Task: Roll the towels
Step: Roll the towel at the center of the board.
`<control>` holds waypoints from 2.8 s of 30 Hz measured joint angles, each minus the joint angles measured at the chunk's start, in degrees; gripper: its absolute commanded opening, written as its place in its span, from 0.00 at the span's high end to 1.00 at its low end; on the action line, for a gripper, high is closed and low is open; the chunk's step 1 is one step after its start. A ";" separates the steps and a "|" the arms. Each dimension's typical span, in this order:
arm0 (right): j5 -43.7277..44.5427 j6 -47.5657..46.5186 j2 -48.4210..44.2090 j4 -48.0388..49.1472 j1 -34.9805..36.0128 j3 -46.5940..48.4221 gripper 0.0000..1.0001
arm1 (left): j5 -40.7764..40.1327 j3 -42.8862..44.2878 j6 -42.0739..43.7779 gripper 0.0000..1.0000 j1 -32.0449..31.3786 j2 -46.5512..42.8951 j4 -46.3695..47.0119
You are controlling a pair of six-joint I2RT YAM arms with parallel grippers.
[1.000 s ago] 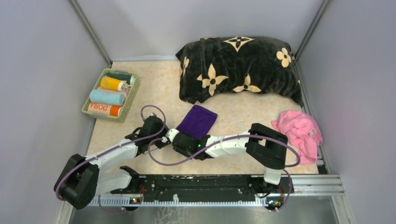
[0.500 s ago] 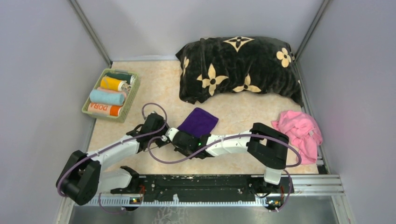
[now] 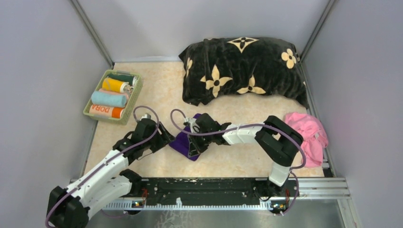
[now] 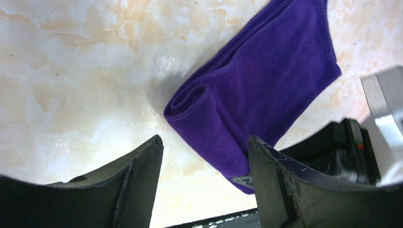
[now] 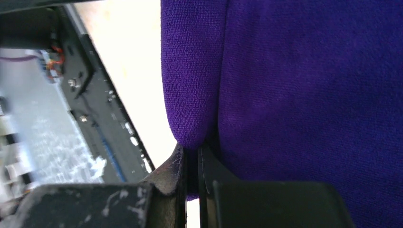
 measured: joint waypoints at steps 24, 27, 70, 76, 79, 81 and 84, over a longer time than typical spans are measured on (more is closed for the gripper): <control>-25.27 22.10 8.66 21.46 -13.64 -8.83 0.93 | 8.50 -4.15 -1.49 0.39 0.02 13.00 13.31; -24.96 21.42 8.55 20.72 -13.66 -8.79 0.81 | 8.70 -2.78 -1.36 0.41 0.02 16.09 14.56; 50.66 -17.33 1.53 -11.67 18.62 5.22 0.73 | 9.97 -1.79 -1.49 0.39 0.02 20.61 19.76; 50.73 -17.64 1.51 -11.61 18.60 5.22 0.99 | 9.92 -1.22 -1.25 0.31 0.00 20.55 19.43; 47.08 -17.55 0.70 -11.56 17.75 5.20 1.00 | 8.55 -1.31 -0.85 0.27 0.02 17.59 16.50; 41.97 -17.05 -0.13 -11.23 16.55 5.09 1.00 | 7.34 -1.49 -0.66 0.26 0.11 14.32 14.45; 31.98 -15.30 -1.11 -9.84 13.64 4.92 1.00 | 5.46 -1.60 -0.17 0.25 0.24 8.74 11.98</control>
